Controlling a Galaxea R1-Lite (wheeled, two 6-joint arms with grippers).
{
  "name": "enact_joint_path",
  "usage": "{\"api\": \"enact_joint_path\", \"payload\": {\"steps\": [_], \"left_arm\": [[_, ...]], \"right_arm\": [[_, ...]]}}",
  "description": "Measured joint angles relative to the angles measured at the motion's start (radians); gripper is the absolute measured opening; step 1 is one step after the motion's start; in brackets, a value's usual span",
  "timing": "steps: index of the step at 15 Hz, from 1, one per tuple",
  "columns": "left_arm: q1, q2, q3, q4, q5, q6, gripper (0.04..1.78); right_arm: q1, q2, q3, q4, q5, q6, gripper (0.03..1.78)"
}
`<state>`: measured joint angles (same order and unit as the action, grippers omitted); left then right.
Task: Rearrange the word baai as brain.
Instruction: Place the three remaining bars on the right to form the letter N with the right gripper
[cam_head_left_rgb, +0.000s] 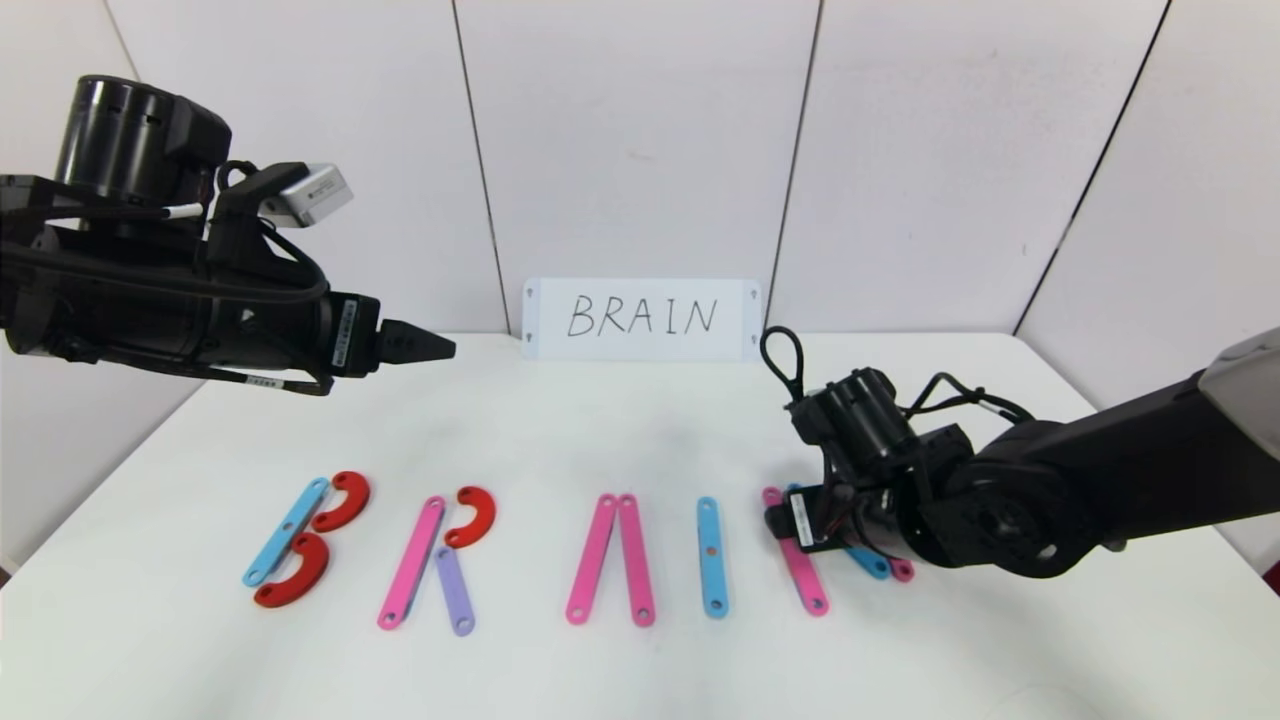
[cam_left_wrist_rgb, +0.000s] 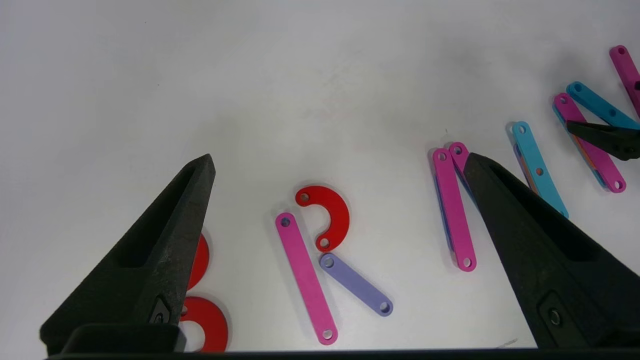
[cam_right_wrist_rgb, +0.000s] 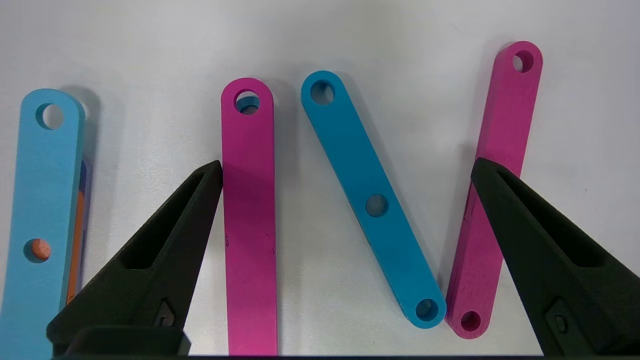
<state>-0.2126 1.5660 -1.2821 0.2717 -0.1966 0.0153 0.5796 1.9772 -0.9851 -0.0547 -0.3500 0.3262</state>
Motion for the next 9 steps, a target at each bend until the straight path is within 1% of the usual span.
{"api": "enact_joint_path", "payload": {"steps": [1, 9], "left_arm": [[-0.001, 0.0, 0.0, 0.0, 0.0, 0.0, 1.74], [-0.001, 0.0, 0.001, 0.0, -0.001, 0.0, 1.74]], "right_arm": [[0.0, 0.002, 0.0, -0.001, -0.007, 0.0, 1.73], [-0.018, -0.001, -0.007, 0.0, -0.009, 0.0, 1.74]]}}
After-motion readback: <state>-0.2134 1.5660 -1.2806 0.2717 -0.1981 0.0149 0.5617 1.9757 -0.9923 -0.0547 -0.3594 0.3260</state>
